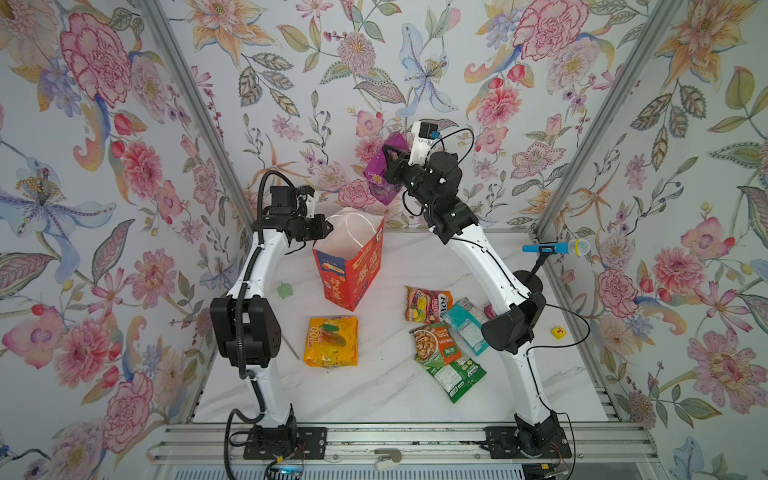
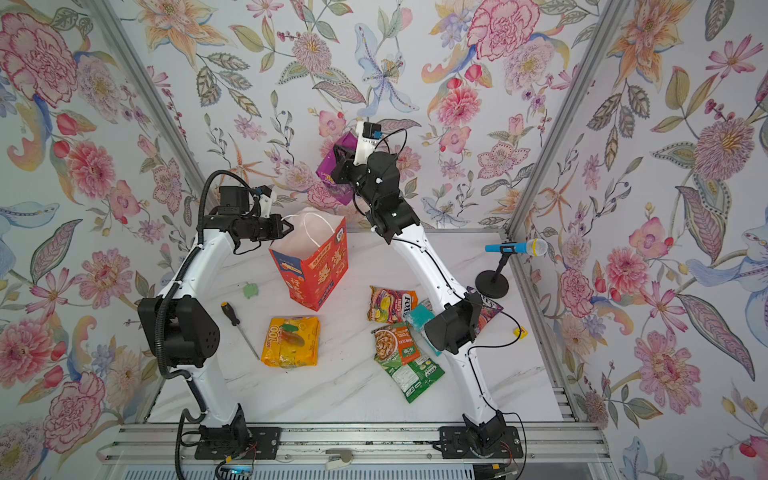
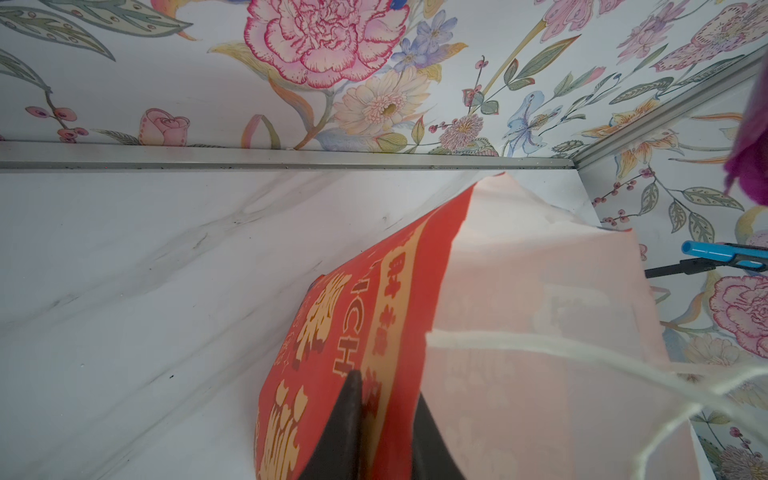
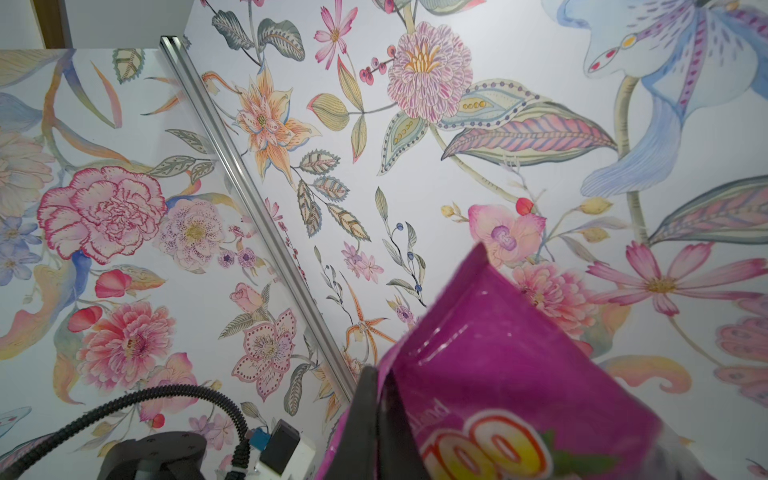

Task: Place the snacks into the paper bag
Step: 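Lift the purple candy bag with the right gripper toward the red bag, then lower the purple candy bag into the red bag and open the right gripper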

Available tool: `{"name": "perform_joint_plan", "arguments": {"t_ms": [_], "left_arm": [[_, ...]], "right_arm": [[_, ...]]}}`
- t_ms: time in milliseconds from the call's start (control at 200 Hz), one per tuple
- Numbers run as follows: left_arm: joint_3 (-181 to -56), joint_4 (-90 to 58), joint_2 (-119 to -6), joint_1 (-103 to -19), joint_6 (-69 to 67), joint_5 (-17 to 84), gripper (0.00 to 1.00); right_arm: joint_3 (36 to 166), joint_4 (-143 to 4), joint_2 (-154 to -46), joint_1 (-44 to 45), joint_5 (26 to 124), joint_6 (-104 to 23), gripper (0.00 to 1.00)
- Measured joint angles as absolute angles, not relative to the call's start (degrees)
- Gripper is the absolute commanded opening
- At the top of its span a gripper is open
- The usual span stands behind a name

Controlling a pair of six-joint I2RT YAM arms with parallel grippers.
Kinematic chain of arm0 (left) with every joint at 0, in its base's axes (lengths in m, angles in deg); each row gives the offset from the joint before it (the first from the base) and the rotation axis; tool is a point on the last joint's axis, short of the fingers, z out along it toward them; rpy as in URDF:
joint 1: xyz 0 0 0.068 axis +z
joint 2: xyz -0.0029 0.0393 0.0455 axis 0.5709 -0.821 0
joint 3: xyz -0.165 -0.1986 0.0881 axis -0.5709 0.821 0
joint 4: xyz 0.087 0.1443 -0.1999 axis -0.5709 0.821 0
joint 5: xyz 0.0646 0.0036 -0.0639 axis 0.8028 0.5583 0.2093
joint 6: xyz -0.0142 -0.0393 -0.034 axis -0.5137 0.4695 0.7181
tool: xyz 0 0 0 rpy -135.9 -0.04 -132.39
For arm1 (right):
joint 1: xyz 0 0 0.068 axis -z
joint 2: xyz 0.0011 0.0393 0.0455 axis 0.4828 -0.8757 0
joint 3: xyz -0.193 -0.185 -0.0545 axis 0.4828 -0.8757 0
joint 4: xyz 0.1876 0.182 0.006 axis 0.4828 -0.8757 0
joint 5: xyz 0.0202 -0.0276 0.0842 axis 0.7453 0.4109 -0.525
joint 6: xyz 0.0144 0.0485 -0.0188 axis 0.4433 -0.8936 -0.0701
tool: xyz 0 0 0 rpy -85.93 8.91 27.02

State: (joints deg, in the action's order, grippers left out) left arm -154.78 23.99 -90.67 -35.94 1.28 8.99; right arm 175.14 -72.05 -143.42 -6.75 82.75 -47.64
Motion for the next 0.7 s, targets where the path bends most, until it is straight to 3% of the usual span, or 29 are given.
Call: {"name": "perform_joint_plan", "arguments": {"t_ms": [701], "left_arm": [[-154.43, 23.29, -90.21, -35.94, 2.04, 11.96, 0.17]], "right_arm": [[174.94, -76.90, -144.95, -14.86, 76.96, -46.55, 0.00]]}}
